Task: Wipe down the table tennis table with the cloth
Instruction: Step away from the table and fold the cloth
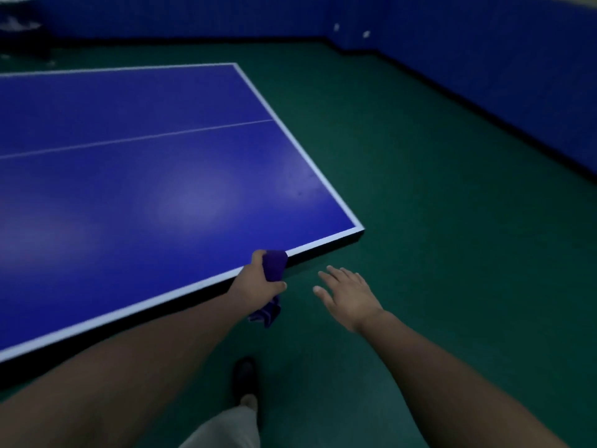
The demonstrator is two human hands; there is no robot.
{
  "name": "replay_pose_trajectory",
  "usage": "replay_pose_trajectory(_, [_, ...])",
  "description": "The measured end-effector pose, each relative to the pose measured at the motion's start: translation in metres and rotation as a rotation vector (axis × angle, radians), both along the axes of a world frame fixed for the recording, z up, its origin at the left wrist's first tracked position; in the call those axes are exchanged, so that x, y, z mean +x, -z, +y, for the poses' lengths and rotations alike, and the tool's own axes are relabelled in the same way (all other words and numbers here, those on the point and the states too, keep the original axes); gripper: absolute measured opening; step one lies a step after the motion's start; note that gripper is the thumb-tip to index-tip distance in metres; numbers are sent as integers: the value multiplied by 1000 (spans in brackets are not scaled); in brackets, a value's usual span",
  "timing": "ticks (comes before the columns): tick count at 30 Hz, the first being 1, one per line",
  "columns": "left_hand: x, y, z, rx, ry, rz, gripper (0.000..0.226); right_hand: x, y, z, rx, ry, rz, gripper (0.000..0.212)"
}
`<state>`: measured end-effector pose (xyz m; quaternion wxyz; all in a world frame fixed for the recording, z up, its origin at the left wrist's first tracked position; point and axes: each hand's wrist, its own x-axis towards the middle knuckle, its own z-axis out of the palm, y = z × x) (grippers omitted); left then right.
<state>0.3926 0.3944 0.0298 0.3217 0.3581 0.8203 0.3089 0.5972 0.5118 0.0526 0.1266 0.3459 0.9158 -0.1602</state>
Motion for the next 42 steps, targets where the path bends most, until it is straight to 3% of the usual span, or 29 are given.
replay_pose_trajectory(7, [21,-25,215,-39,280,35,81,57,-30,167,106,195,-5,67])
replay_pose_trajectory(14, [50,-59,458,36,455,68,71,98,-89,358,149,359,-34,83])
replay_pose_trajectory(22, [49,-66,671,118,509,188,63,87,-98,572,232,302,-97,77])
replay_pose_trajectory(28, [-32,-42,810,66,330,193,62,-9,-66,753,195,99,-49,76])
replay_pose_trajectory(33, [-130,-51,859,40,64,205,62,-131,-59,871,178,-212,-61,74])
replay_pose_trajectory(36, [-192,-61,859,-9,-89,234,49,-217,-66,918,164,-337,-7,72])
replay_pose_trajectory(42, [-331,-69,913,23,-287,132,51,-404,-65,981,75,-558,150,73])
